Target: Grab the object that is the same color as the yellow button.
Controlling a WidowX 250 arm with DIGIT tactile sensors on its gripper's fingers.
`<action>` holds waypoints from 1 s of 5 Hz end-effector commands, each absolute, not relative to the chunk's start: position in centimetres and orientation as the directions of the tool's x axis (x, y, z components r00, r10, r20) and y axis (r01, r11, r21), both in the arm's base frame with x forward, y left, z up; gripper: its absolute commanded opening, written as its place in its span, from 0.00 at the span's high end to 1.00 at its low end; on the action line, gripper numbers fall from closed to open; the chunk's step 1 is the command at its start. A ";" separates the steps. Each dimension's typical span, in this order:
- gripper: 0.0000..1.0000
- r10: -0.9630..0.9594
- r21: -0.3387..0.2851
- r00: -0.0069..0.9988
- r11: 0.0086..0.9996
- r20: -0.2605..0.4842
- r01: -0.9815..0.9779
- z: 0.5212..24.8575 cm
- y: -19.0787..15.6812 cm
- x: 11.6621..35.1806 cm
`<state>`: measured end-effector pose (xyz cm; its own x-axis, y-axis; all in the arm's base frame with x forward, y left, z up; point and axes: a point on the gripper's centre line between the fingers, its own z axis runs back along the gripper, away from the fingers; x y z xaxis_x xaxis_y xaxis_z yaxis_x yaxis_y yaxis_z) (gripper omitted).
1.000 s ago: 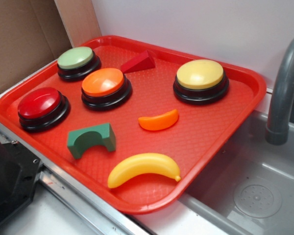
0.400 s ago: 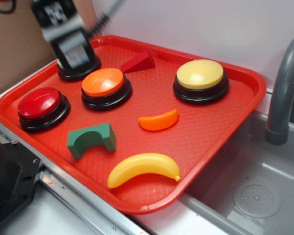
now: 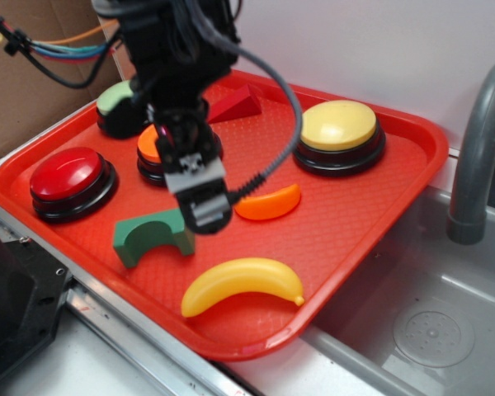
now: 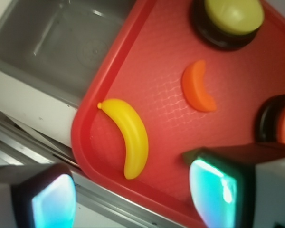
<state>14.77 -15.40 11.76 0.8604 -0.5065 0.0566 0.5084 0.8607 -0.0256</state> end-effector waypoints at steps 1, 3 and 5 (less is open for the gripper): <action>0.00 -0.555 -0.032 0.831 0.830 0.051 0.556 8.1 -15.6 14.6; 0.00 -0.565 -0.011 0.825 0.825 -0.002 0.565 5.0 -15.2 14.9; 0.00 -0.590 -0.023 0.807 0.807 -0.013 0.590 1.2 -15.6 14.6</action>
<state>15.33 -15.48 1.15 0.8149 -0.5787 -0.0319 0.5784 0.8156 -0.0170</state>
